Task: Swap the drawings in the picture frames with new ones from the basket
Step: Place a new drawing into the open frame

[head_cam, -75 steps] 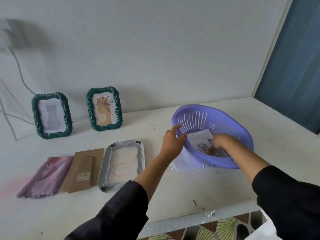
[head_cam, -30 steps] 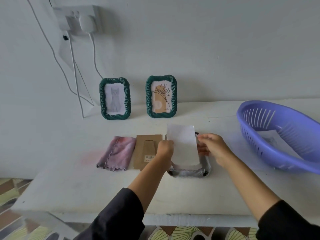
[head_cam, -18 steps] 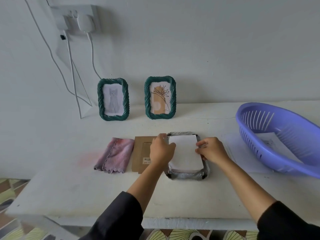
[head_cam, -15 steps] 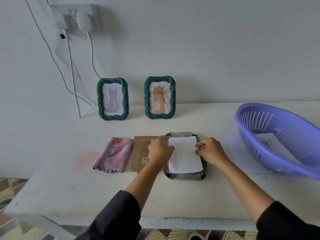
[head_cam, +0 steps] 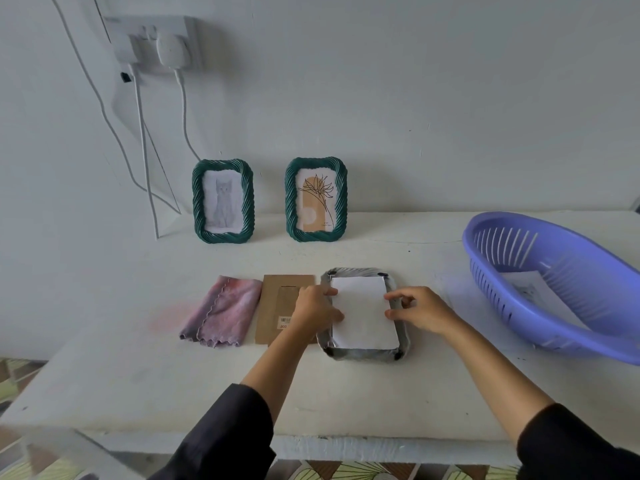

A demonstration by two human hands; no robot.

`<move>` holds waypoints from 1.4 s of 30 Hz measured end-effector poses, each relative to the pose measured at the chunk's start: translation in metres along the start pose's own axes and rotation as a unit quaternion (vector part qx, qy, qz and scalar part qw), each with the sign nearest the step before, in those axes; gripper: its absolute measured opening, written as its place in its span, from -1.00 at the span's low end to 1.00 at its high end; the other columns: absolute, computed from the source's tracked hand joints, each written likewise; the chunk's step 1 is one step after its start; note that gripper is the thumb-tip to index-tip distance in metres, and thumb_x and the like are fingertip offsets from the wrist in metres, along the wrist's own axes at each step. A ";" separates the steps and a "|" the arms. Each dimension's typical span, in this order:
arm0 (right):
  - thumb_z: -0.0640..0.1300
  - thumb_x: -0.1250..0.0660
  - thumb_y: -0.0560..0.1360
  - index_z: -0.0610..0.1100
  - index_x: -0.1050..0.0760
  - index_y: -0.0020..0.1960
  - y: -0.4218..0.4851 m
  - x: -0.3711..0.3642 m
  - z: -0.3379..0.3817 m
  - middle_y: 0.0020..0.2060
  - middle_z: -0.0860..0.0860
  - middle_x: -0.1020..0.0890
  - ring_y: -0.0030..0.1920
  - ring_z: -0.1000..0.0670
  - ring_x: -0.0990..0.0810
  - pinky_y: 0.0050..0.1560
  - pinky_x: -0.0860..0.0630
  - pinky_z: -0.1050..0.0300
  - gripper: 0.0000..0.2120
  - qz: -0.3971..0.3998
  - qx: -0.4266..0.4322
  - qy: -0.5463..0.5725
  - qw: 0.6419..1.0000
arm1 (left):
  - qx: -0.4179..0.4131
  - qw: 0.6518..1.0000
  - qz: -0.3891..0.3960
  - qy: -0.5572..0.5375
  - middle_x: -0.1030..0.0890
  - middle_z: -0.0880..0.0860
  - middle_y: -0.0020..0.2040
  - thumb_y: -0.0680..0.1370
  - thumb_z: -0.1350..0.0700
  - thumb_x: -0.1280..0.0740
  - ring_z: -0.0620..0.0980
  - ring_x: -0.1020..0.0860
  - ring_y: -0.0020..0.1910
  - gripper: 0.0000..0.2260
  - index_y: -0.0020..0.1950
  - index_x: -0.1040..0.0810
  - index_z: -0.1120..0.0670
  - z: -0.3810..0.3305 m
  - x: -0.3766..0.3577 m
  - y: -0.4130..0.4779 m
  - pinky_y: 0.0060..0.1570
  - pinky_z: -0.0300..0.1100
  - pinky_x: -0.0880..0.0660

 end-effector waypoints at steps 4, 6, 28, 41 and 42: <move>-0.14 -0.46 0.38 -0.08 -0.55 0.19 0.000 -0.004 -0.002 -0.03 -0.08 -0.45 -0.08 -0.02 -0.45 -0.13 -0.34 0.19 -0.62 0.007 0.027 -0.001 1.000 | -0.006 1.000 0.004 0.014 -0.43 0.19 0.31 0.42 0.22 -0.45 0.15 -0.36 0.34 -0.50 0.35 -0.46 0.12 0.001 0.001 0.002 0.35 0.01 -0.35; -0.14 -0.46 0.39 -0.08 -0.54 0.22 0.001 -0.005 -0.003 0.00 -0.08 -0.44 -0.05 -0.01 -0.44 -0.09 -0.32 0.20 -0.60 0.006 0.033 0.002 0.999 | -0.006 1.000 0.004 0.017 -0.42 0.19 0.32 0.42 0.22 -0.45 0.15 -0.36 0.34 -0.50 0.35 -0.46 0.13 0.001 0.001 0.003 0.36 0.00 -0.35; -0.14 -0.47 0.37 -0.07 -0.55 0.21 0.008 -0.008 -0.012 -0.08 -0.03 -0.47 -0.15 0.04 -0.44 -0.14 -0.34 0.22 -0.59 0.020 0.040 0.036 0.998 | -0.005 1.000 0.007 0.015 -0.44 0.18 0.31 0.43 0.23 -0.44 0.15 -0.39 0.30 -0.53 0.33 -0.47 0.12 0.002 0.001 0.003 0.32 -0.02 -0.39; -0.21 -0.45 0.40 -0.10 -0.54 0.21 0.007 -0.005 -0.013 -0.36 0.06 -0.33 -0.34 0.11 -0.32 -0.26 -0.27 0.29 -0.61 0.018 0.037 0.076 0.996 | 0.155 0.961 -0.091 0.209 -0.15 0.28 0.46 0.58 0.14 -0.15 0.27 -0.18 0.43 -0.50 0.49 -0.09 0.17 0.022 0.043 -0.004 0.37 0.11 -0.23; -0.21 -0.45 0.39 -0.09 -0.54 0.21 0.007 -0.005 -0.013 -0.35 0.08 -0.35 -0.33 0.13 -0.33 -0.25 -0.28 0.31 -0.61 0.018 0.038 0.074 0.996 | 0.159 0.961 -0.078 0.213 -0.14 0.27 0.46 0.59 0.12 -0.17 0.27 -0.18 0.43 -0.48 0.50 -0.07 0.17 0.023 0.043 -0.002 0.37 0.10 -0.24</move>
Point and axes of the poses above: each hand's wrist, its own y-axis towards the middle knuckle, its own x-axis out of the back of the hand, z = x × y, the point moved 2 cm from there along y, towards the middle knuckle
